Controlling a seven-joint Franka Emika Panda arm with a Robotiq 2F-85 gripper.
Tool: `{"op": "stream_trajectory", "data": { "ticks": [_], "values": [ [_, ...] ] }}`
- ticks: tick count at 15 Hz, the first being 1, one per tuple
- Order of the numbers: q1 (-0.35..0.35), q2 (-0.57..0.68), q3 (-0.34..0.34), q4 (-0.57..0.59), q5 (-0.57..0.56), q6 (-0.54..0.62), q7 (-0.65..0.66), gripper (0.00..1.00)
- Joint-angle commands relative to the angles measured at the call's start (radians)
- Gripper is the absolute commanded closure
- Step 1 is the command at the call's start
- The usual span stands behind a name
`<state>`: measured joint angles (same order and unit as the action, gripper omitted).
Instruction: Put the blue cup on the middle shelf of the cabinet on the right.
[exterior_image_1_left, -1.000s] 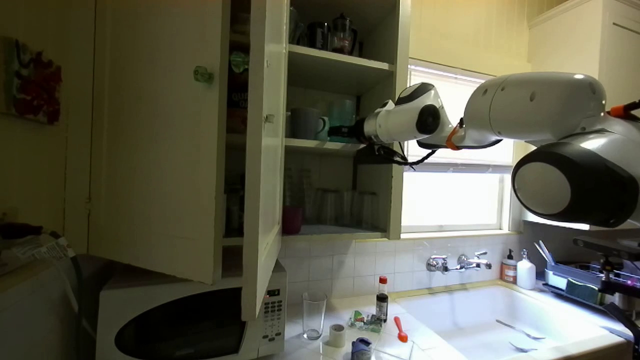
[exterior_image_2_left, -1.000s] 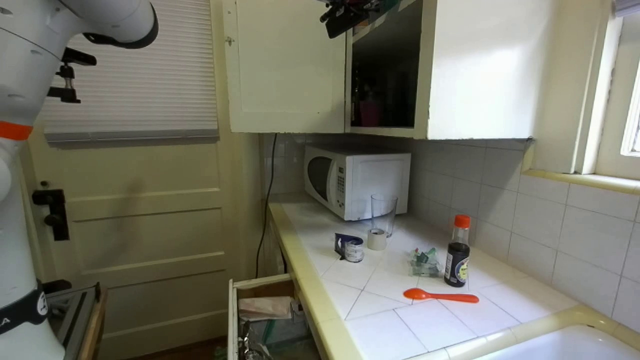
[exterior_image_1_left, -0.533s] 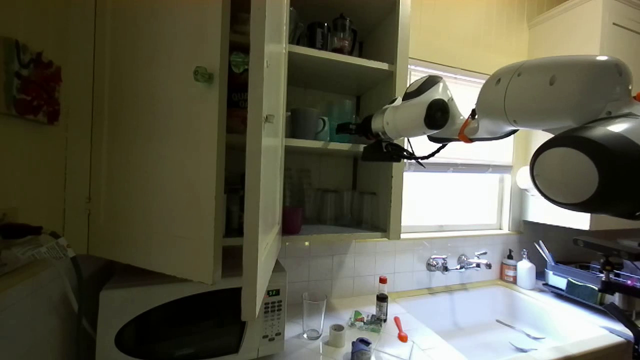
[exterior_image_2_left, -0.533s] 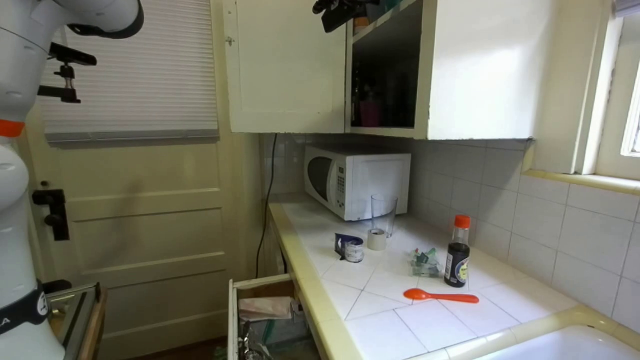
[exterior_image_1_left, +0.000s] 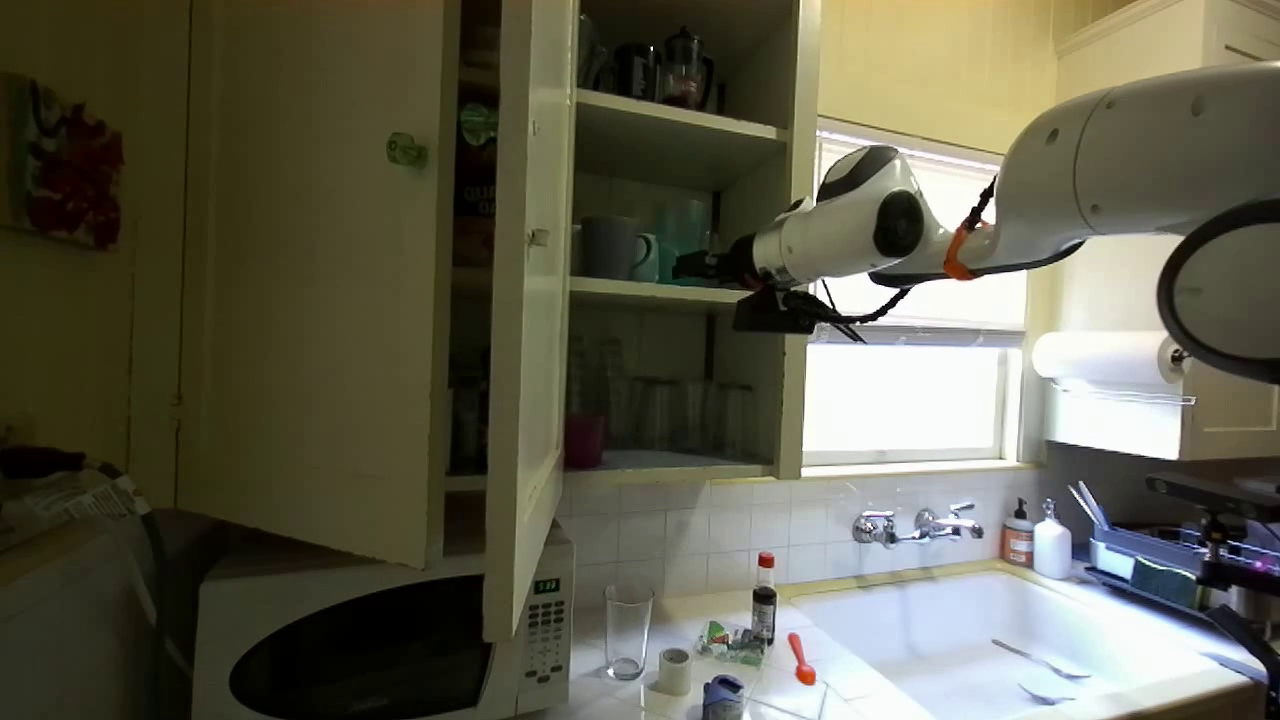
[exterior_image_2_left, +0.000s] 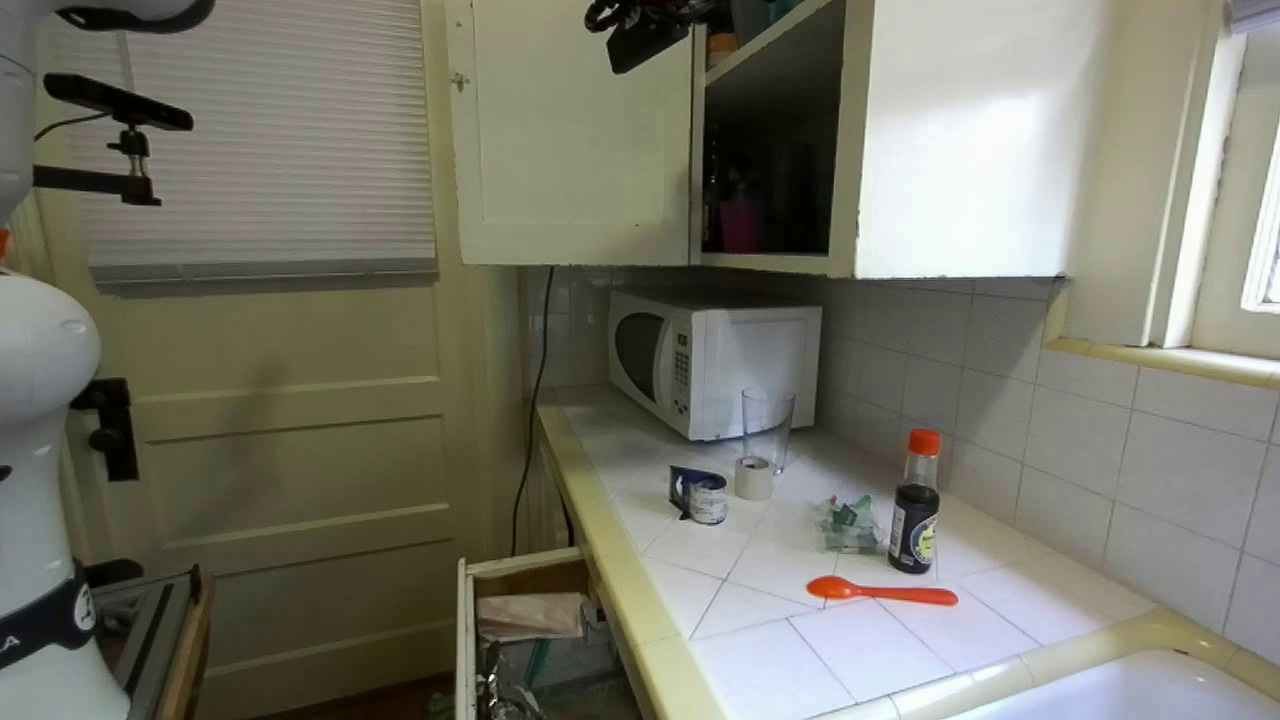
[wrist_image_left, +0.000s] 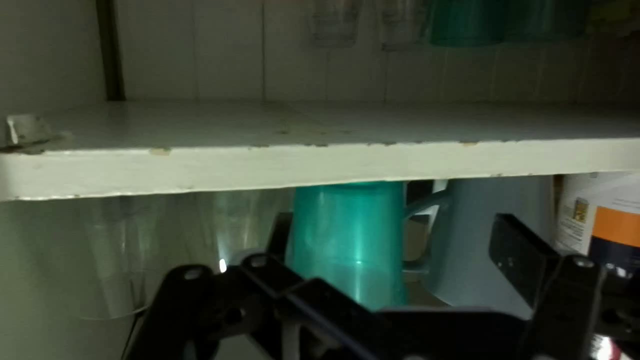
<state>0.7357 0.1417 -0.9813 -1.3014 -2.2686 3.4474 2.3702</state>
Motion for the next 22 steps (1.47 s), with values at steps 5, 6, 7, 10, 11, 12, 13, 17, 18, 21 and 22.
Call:
{"op": "stream_trajectory", "data": {
  "ticks": [5, 6, 7, 10, 11, 12, 13, 17, 18, 21, 22],
  "values": [
    [0.322, 0.047, -0.242, -0.082, -0.322, 0.195, 0.377, 0.0],
    [0.361, 0.117, -0.326, -0.06, -0.244, 0.264, 0.359, 0.0],
    [0.421, 0.157, -0.399, -0.053, -0.246, 0.324, 0.392, 0.0],
    [0.596, 0.258, -0.617, -0.12, -0.232, 0.447, 0.394, 0.0],
    [0.63, 0.309, -0.688, -0.153, -0.184, 0.483, 0.346, 0.0],
    [0.752, 0.307, -0.757, -0.193, -0.289, 0.506, 0.427, 0.0],
    [0.781, 0.355, -0.828, -0.242, -0.228, 0.549, 0.364, 0.0],
    [0.988, 0.481, -1.053, -0.48, -0.208, 0.66, 0.334, 0.0],
    [1.022, 0.531, -1.107, -0.549, -0.197, 0.673, 0.327, 0.0],
    [0.923, 0.513, -1.044, -0.45, -0.114, 0.678, 0.246, 0.0],
    [0.914, 0.516, -1.04, -0.443, -0.105, 0.677, 0.241, 0.0]
  ]
}}
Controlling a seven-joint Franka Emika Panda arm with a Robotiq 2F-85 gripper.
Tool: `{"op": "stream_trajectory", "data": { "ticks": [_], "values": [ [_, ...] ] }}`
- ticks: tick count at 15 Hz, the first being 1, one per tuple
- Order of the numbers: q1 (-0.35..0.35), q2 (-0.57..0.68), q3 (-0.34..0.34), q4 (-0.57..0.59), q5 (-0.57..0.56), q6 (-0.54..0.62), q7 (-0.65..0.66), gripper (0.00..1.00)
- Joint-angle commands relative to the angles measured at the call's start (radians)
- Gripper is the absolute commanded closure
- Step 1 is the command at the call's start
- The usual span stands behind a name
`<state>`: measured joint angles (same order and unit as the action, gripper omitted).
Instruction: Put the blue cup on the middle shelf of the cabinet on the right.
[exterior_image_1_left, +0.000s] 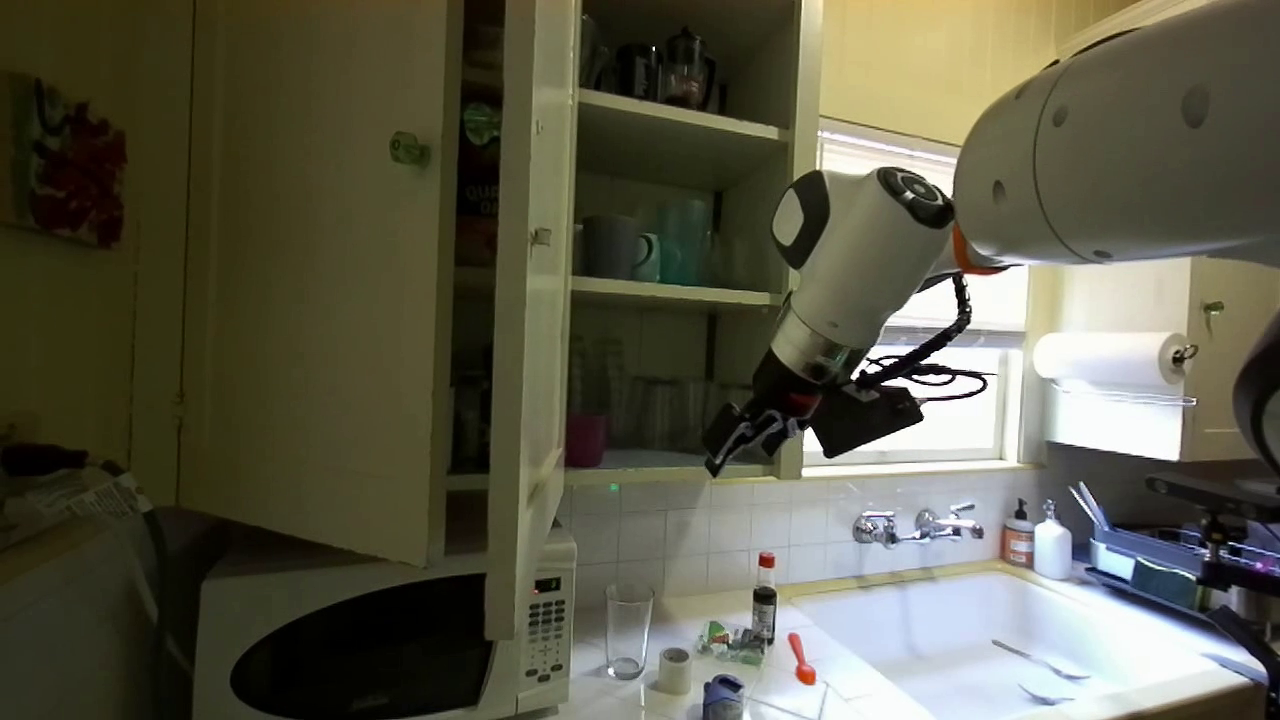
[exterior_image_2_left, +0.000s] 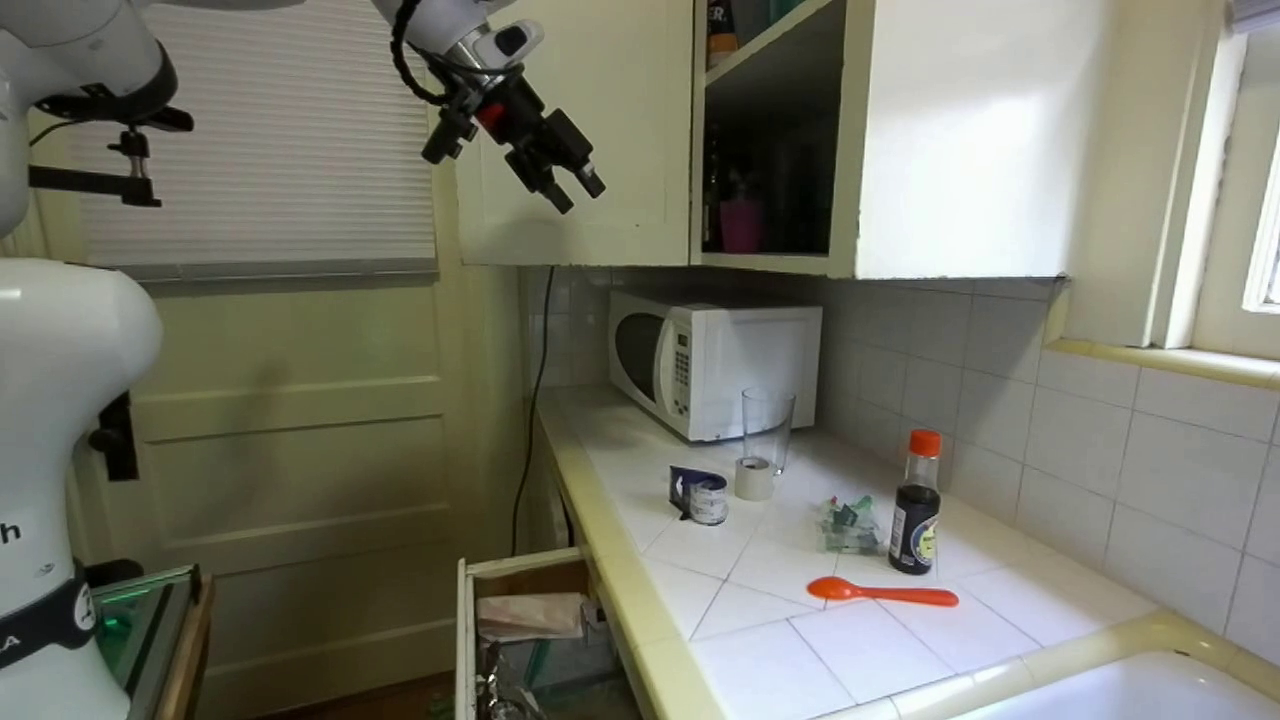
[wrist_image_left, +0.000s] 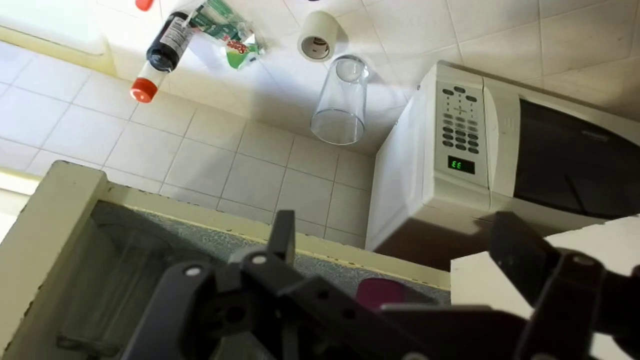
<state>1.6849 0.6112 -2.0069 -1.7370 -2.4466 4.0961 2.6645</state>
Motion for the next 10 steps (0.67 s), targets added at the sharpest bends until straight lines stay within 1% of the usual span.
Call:
{"op": "stream_trajectory", "data": {
  "ticks": [1, 2, 3, 5, 6, 7, 8, 9, 10],
  "values": [
    [-0.044, 0.047, -0.009, -0.003, 0.076, 0.028, -0.054, 0.0],
    [-0.049, 0.047, -0.007, 0.0, 0.077, 0.028, -0.055, 0.0],
    [-0.06, 0.035, 0.011, 0.013, 0.087, 0.055, -0.074, 0.0],
    [-0.145, 0.051, 0.059, 0.021, 0.054, 0.169, -0.1, 0.0],
    [-0.166, 0.043, 0.067, 0.011, 0.048, 0.206, -0.115, 0.0],
    [-0.087, -0.092, 0.122, -0.025, -0.128, 0.126, -0.034, 0.0],
    [-0.104, -0.069, 0.117, -0.05, -0.172, 0.133, -0.015, 0.0],
    [-0.144, 0.038, 0.08, -0.158, -0.067, 0.126, -0.109, 0.0],
    [-0.143, 0.024, 0.092, -0.189, -0.076, 0.123, -0.092, 0.0]
  ]
}}
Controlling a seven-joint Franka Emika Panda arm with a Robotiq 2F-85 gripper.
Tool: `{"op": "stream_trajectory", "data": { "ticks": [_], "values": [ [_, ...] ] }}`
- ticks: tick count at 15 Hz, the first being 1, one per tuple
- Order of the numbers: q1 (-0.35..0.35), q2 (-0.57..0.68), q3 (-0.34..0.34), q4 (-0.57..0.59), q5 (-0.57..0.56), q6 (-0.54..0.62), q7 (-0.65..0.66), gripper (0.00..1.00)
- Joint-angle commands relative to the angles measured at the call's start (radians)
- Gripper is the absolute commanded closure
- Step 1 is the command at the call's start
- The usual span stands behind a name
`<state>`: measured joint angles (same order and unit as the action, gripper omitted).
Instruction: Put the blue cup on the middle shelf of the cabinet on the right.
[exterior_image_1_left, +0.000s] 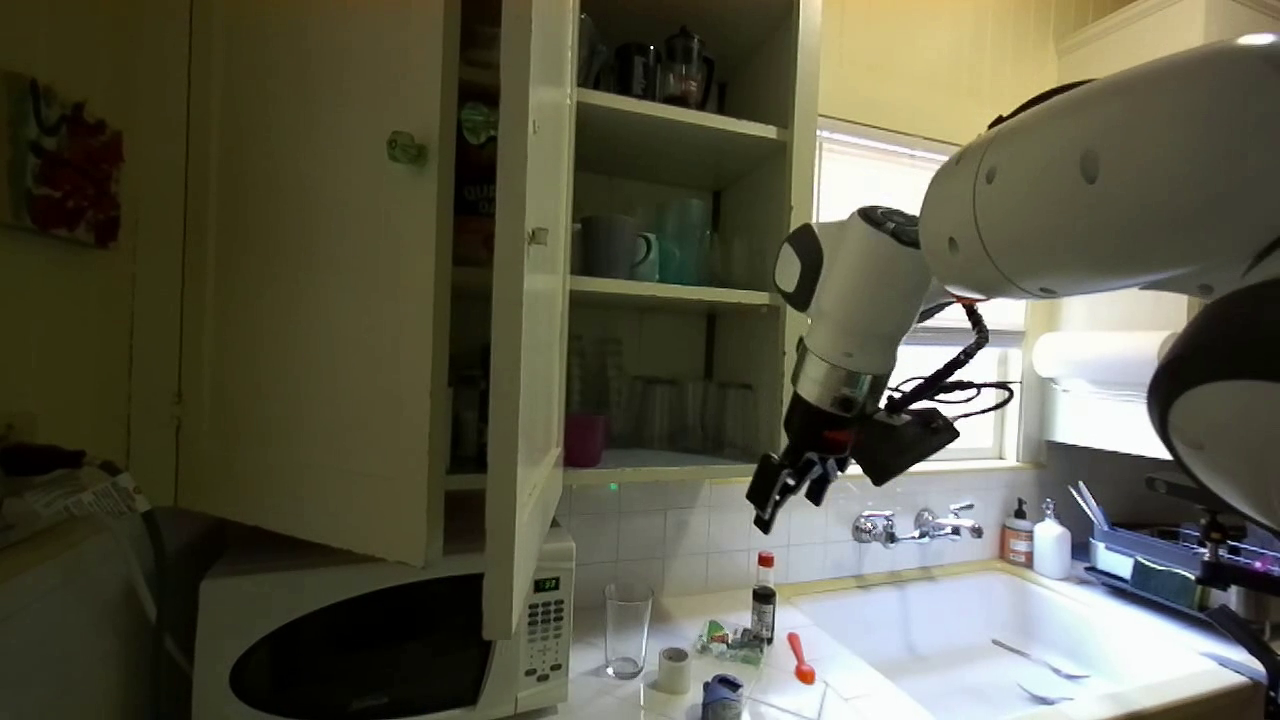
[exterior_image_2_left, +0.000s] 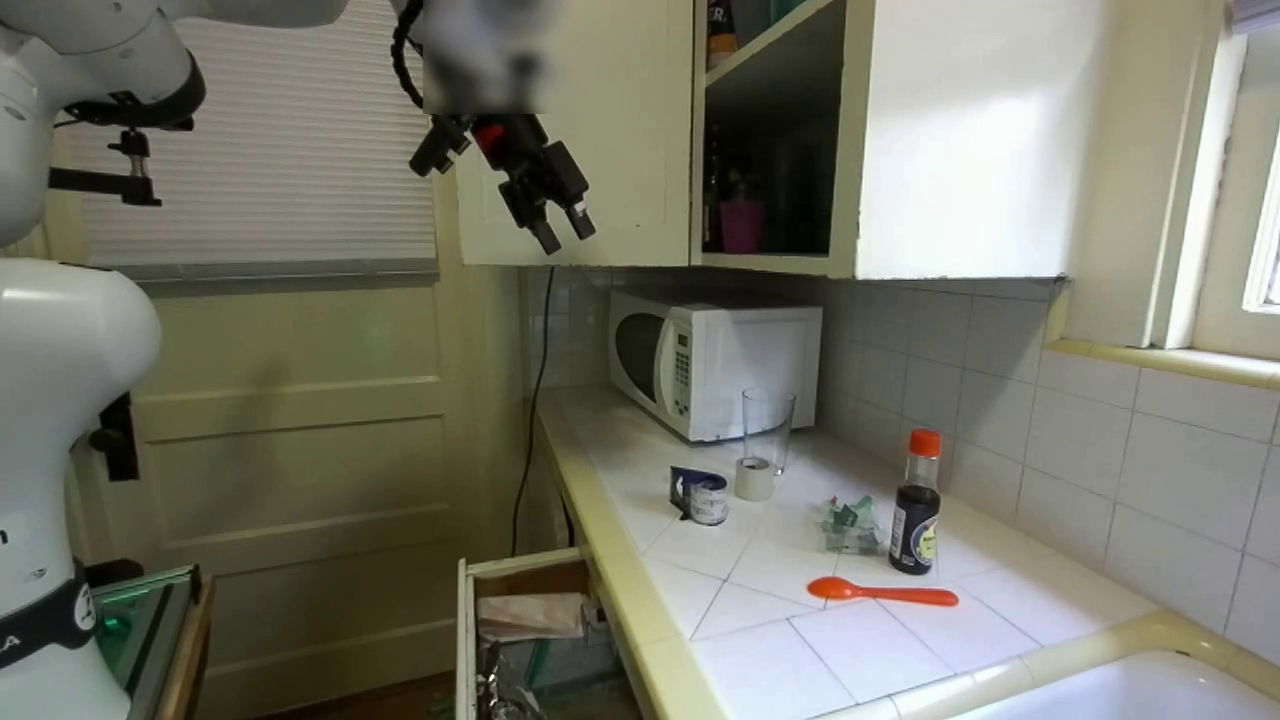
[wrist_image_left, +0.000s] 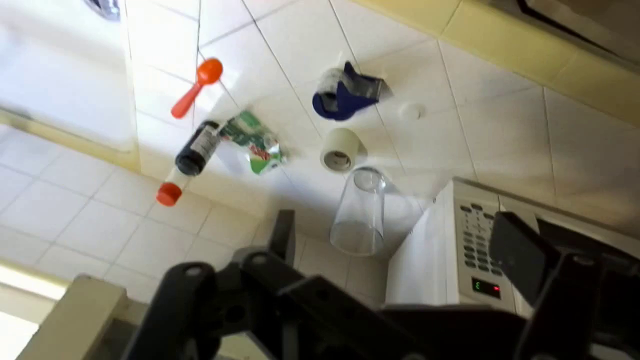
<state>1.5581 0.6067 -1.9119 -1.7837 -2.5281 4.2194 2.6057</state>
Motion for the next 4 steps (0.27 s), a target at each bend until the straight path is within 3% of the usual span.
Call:
{"op": "stream_trajectory", "data": {
  "ticks": [1, 2, 3, 4],
  "values": [
    [-0.031, 0.039, 0.017, -0.179, 0.003, -0.001, -0.024, 0.0],
    [-0.036, 0.059, 0.041, -0.219, 0.004, -0.002, -0.002, 0.0],
    [-0.047, 0.051, 0.006, -0.148, 0.049, 0.012, -0.059, 0.0],
    [-0.057, 0.056, 0.017, -0.174, 0.064, 0.01, -0.069, 0.0]
  ]
}}
